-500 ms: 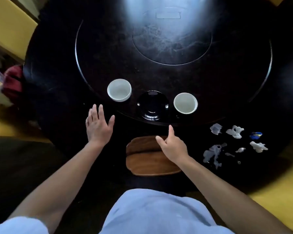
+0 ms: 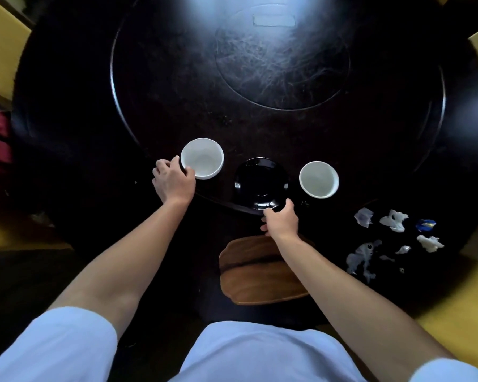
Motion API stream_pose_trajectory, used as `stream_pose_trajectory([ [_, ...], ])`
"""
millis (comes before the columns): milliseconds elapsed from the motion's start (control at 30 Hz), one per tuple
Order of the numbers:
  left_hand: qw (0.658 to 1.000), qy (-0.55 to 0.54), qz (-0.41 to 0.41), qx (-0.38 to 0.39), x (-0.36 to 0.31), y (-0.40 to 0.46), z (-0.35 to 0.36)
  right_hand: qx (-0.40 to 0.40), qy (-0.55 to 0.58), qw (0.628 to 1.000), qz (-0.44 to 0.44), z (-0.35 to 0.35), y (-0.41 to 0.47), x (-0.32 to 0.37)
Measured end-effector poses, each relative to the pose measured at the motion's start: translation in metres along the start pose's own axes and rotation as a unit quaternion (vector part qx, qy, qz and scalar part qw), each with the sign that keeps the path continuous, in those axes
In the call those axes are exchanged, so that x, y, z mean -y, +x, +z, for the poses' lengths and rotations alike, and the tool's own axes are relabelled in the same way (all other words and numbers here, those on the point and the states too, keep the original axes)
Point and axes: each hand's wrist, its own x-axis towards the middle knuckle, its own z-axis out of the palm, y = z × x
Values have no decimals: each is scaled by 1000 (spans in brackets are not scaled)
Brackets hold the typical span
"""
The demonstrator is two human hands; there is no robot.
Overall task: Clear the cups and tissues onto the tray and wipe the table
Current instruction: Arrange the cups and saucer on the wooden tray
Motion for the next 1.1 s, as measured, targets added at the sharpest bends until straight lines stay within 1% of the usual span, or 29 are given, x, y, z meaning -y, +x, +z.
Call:
stream_pose_trajectory([
  [33, 999, -30, -8, 13, 0, 5, 2, -3, 29, 1000, 2, 1, 1, 1],
  [67, 996, -74, -35, 37, -1, 9, 3, -8, 58, 998, 4, 3, 3, 2],
  [100, 988, -126, -69, 61, -1, 13, 3, -11, 87, 996, 6, 4, 3, 3],
  [167, 970, -201, -117, 75, 1, 20, 4, -13, 138, 990, 20, 5, 3, 7],
  [233, 967, -208, -117, 87, 0, 19, 4, -20, 179, 983, 35, 5, 3, 10],
  [333, 970, -201, -102, 95, 0, 17, -2, -29, 197, 979, 46, 9, 5, 7],
  [500, 961, -238, -107, 86, 11, 1, -5, 14, 280, 958, 52, 3, 0, 11],
  [600, 947, -288, -106, 100, 19, -25, -9, 52, 282, 958, 22, -15, -20, 3],
  [700, 932, -331, -105, 102, 28, -54, -15, 93, 259, 961, -19, -38, -36, -19],
  [833, 909, -383, -130, 102, 33, -101, -15, 118, 232, 965, -41, -74, -54, -53],
  [967, 905, -388, -148, 93, 40, -147, -3, 115, 208, 971, -39, -99, -53, -88],
  [1100, 914, -362, -156, 94, 49, -189, 18, 115, 182, 976, -27, -116, -49, -113],
])
